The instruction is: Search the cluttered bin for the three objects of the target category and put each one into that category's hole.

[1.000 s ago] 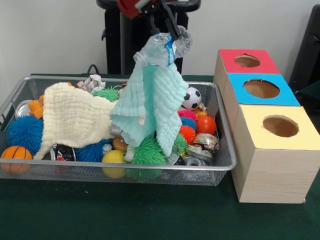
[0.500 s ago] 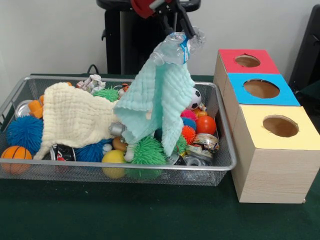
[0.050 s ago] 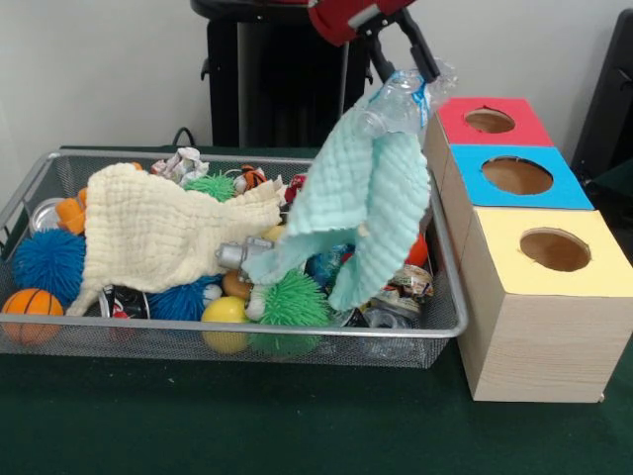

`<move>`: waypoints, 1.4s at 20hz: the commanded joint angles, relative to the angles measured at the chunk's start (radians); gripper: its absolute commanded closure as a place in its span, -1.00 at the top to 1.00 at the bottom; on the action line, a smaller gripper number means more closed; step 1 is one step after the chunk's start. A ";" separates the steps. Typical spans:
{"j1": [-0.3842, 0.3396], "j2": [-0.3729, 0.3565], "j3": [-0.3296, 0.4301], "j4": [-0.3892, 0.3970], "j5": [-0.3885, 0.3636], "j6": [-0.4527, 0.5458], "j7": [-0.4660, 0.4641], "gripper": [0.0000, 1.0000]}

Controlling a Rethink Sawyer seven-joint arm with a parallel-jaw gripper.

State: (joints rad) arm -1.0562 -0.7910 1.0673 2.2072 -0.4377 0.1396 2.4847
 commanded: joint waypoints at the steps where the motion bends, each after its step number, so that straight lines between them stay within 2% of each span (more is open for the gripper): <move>1: 0.014 0.163 -0.075 -0.100 -0.100 -0.046 -0.057 -1.00; 13: 0.042 0.256 -0.056 -0.190 -0.129 -0.026 -0.066 -1.00; 28: 0.043 0.327 0.001 -0.216 -0.139 -0.001 -0.097 -1.00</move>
State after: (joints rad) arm -1.0162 -0.5216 1.0513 2.1210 -0.5195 0.1252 2.4847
